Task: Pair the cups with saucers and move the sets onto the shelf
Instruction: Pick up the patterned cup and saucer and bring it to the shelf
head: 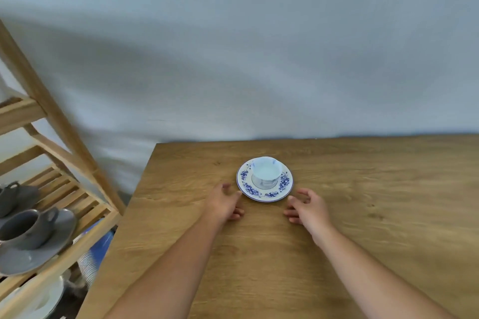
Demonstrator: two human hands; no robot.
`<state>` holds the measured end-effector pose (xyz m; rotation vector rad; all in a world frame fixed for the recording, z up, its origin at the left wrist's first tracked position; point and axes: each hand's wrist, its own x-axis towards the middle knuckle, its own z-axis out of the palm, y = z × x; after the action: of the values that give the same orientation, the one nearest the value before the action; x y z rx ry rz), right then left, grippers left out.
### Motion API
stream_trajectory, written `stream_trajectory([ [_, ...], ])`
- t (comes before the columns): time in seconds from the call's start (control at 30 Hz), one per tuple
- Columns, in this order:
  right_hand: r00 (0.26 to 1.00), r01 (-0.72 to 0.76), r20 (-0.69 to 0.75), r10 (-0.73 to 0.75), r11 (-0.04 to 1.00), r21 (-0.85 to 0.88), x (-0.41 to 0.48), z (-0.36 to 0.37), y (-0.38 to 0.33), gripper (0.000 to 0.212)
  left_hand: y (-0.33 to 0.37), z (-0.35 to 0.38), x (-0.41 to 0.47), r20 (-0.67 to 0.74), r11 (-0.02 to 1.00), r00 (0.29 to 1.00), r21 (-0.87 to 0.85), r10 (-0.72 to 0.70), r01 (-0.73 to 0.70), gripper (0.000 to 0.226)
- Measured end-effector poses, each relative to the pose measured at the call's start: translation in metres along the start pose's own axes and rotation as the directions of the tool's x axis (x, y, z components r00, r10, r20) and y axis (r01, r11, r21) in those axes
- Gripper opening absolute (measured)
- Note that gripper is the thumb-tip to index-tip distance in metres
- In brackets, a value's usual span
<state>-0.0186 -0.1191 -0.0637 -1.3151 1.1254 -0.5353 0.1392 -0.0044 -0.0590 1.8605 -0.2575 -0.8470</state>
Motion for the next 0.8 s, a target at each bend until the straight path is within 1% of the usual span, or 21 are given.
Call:
stream_trajectory([
  [0.07,0.999,-0.023,0.024,0.023,1.0,0.002,0.012,0.003,-0.008,0.038,0.004,0.004,0.007,0.006,1.0,1.0,-0.014,0.01,-0.01,0.046],
  [0.13,0.998,-0.034,0.043,0.034,0.999,-0.01,0.022,0.006,-0.016,0.041,0.008,0.008,0.013,0.023,0.999,1.0,-0.032,0.015,-0.014,0.049],
  [0.3,0.998,-0.021,0.056,0.026,0.996,-0.092,0.034,0.013,-0.021,0.041,0.006,0.016,0.021,0.009,0.997,1.0,-0.073,0.027,-0.026,0.05],
  [0.5,0.997,0.003,0.083,0.003,0.998,-0.068,0.027,0.017,-0.018,0.039,0.002,0.009,0.015,0.007,0.991,0.999,-0.128,0.044,-0.043,0.045],
  [0.63,0.992,0.03,0.125,-0.023,0.998,-0.058,0.015,0.027,-0.018,0.042,-0.003,-0.009,-0.004,-0.019,0.981,0.999,-0.187,0.039,-0.042,0.046],
  [0.8,0.972,0.071,0.228,-0.055,0.995,-0.063,-0.018,0.056,-0.026,0.041,-0.016,-0.053,-0.035,-0.096,0.962,0.994,-0.262,0.058,-0.081,0.044],
])
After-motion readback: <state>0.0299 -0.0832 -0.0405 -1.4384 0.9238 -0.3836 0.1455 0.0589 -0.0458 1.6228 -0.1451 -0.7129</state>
